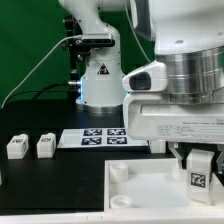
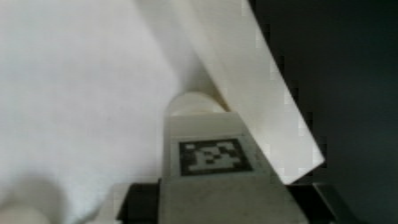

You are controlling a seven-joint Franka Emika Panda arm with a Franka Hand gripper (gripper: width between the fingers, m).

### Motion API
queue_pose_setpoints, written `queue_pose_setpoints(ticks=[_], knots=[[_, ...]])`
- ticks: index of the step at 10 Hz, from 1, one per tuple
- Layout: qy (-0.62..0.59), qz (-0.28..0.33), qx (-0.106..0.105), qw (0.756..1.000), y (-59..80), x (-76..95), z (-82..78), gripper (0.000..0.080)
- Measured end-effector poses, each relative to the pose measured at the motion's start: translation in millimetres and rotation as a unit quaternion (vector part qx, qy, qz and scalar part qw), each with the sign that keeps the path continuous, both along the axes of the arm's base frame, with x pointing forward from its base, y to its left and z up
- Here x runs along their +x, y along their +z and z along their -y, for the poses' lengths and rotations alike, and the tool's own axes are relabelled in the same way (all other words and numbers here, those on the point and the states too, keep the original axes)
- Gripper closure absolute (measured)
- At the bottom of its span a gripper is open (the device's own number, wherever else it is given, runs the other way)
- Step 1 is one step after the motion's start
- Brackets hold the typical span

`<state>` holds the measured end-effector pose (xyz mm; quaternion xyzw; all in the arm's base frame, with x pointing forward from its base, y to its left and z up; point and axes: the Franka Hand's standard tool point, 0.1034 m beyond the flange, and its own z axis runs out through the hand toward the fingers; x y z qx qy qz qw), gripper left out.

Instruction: Assemble one leg

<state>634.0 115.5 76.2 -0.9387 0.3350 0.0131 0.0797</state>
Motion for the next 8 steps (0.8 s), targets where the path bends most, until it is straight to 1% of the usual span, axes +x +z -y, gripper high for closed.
queue_pose_setpoints(ticks=[1, 2, 3, 4, 5, 7, 8], knots=[[-0.086, -0.008, 0.015, 0.996, -0.4, 0.2, 2.1, 0.0501], [-0.166, -0.017, 0.027, 0.986, -0.7, -0.5, 2.3, 0.0501], [-0.239, -0.031, 0.039, 0.970, -1.1, -0.9, 0.9, 0.0501], [-0.288, -0.041, 0.044, 0.956, -1.3, -0.8, 0.9, 0.0501], [-0.299, -0.043, 0.045, 0.952, -1.2, -0.8, 0.7, 0.0501], [-0.267, -0.037, 0.043, 0.962, -2.1, -1.5, 0.2, 0.0501], [-0.237, -0.033, 0.041, 0.970, -2.3, -2.4, -1.4, 0.0316]])
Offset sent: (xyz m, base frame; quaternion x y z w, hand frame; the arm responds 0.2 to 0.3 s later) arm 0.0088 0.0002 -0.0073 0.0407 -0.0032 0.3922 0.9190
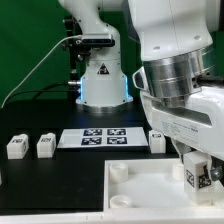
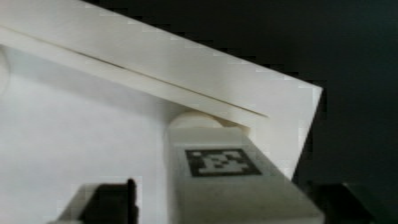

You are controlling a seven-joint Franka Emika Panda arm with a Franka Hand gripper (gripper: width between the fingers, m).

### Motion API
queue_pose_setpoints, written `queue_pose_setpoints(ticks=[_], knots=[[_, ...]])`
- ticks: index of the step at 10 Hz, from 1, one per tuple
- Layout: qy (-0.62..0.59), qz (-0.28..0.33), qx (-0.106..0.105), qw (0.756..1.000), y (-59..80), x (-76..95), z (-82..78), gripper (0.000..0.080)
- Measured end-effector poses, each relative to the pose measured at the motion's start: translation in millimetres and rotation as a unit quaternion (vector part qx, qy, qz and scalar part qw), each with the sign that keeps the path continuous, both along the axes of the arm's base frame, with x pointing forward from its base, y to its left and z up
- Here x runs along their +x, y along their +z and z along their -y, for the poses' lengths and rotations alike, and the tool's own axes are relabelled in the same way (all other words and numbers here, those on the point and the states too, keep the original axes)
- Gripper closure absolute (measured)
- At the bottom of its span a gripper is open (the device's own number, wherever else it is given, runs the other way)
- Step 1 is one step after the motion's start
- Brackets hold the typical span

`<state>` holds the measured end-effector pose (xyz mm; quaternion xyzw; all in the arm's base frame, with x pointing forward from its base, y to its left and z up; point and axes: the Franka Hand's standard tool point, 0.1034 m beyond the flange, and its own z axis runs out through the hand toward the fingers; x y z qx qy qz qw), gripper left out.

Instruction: Assemble one leg

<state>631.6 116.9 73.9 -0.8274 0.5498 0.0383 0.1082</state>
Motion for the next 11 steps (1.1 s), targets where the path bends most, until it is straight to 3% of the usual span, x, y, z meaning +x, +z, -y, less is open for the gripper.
queue_pose_setpoints(ticks=[1, 2, 6, 8, 9, 10, 11], knots=[[0.051, 0.008, -0.002, 0.999, -0.1, -1.4, -2.3, 0.0205], [0.152, 0.029, -0.010, 0.988, 0.2, -2.0, -1.8, 0.0165], [0.417, 0.077, -0.042, 0.905, 2.3, -1.1, -5.6, 0.0150], [0.519, 0.094, -0.049, 0.848, 2.0, -1.0, -3.8, 0.0150], [0.580, 0.097, -0.062, 0.806, 4.9, 1.8, -3.4, 0.0150], [0.609, 0.103, -0.067, 0.784, 6.4, 3.8, -3.3, 0.0150], [0.581, 0.098, -0.064, 0.805, 5.5, 3.2, -3.7, 0.0152]])
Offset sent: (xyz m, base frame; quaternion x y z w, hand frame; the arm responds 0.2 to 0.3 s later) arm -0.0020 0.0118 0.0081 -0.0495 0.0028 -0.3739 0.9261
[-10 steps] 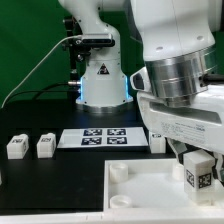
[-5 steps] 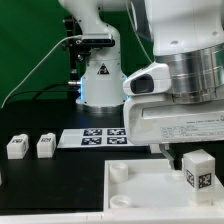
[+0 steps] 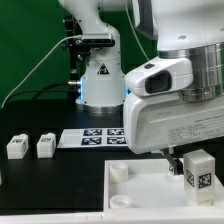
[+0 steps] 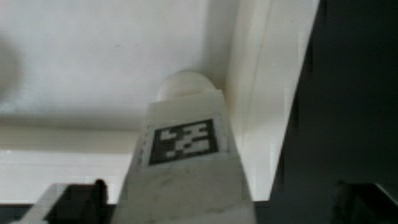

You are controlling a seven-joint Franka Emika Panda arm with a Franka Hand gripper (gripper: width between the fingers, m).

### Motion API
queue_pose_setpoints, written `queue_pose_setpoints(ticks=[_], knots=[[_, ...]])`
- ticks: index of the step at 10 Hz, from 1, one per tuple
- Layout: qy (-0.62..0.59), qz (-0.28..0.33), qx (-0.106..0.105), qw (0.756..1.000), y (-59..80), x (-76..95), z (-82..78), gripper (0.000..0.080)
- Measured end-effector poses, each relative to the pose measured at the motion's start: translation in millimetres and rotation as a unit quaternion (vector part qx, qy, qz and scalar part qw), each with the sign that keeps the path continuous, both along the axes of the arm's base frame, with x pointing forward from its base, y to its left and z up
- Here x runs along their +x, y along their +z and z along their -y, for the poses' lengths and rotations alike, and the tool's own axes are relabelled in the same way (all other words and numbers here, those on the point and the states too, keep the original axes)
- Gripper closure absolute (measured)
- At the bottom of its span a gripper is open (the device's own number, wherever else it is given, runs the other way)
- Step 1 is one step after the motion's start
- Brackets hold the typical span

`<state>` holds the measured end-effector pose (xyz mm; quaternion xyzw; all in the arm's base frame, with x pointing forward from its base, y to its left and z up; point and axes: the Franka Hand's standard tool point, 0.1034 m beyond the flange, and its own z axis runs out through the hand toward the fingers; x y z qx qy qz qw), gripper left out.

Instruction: Assemble one leg

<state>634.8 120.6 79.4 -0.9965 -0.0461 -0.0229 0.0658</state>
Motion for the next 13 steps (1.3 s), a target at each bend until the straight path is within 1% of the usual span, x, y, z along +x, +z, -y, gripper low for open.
queue_pose_setpoints(ticks=[1, 2, 3, 5, 7, 8, 9, 10, 11, 12, 13], knots=[[0.004, 0.000, 0.000, 1.000, -0.2, 0.0, 0.4, 0.0355], [-0.001, 0.000, 0.000, 1.000, -0.2, 0.0, 0.2, 0.0355], [-0.049, -0.006, 0.003, 0.999, -0.2, 0.2, 0.8, 0.0498], [-0.142, -0.019, 0.006, 0.990, -0.8, 0.5, 3.9, 0.0496], [-0.243, -0.032, 0.009, 0.969, -1.0, 0.6, 5.3, 0.0496], [-0.320, -0.040, 0.014, 0.947, -2.2, 0.4, 5.8, 0.0496], [-0.418, -0.048, 0.021, 0.907, -2.6, 0.5, 7.0, 0.0497], [-0.491, -0.057, 0.032, 0.868, -3.2, -0.2, 7.5, 0.0497], [-0.548, -0.070, 0.040, 0.833, -3.5, -0.5, 7.8, 0.0496], [-0.608, -0.085, 0.049, 0.788, -3.9, -1.1, 7.1, 0.0496], [-0.649, -0.096, 0.055, 0.753, -4.5, -2.0, 5.0, 0.0496]])
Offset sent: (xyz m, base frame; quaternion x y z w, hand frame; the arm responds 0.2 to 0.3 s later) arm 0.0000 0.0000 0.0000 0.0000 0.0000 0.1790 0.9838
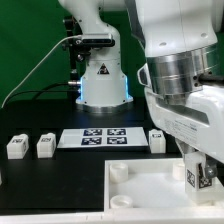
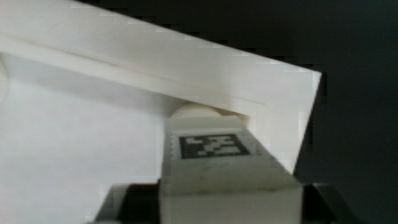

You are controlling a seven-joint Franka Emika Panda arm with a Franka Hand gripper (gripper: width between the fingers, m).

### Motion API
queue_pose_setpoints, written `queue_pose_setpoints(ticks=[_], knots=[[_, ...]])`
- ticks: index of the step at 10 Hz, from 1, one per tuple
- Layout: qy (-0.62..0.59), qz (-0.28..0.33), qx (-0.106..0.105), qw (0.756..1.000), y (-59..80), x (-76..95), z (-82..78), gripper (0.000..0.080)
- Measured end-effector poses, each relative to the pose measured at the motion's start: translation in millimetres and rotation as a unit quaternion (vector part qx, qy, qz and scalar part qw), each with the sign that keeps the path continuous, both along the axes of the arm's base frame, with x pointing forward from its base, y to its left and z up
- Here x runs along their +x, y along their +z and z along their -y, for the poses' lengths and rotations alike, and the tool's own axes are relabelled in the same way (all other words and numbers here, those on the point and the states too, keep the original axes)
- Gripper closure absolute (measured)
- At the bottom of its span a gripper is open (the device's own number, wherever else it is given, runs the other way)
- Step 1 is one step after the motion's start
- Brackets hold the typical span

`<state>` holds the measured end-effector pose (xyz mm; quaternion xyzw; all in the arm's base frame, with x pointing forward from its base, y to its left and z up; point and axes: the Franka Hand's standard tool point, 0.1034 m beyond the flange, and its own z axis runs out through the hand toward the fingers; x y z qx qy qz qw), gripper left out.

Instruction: Assemble one leg

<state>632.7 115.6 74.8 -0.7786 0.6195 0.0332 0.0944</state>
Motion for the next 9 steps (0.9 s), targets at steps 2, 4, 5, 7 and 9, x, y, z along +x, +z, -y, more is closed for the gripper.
queue_pose_setpoints(ticks=[2, 4, 5, 7, 9], knots=[[-0.067, -0.012, 0.013, 0.998, -0.7, -0.7, -1.9, 0.0496], [-0.027, -0.005, 0.010, 1.000, -1.3, -1.1, -2.2, 0.0491], [-0.023, -0.005, 0.010, 1.000, -1.5, -1.3, -2.5, 0.0292], [0.152, 0.028, -0.005, 0.988, -1.7, -1.9, -3.2, 0.0180], [0.287, 0.050, -0.024, 0.956, 2.1, -2.3, -10.1, 0.0156]])
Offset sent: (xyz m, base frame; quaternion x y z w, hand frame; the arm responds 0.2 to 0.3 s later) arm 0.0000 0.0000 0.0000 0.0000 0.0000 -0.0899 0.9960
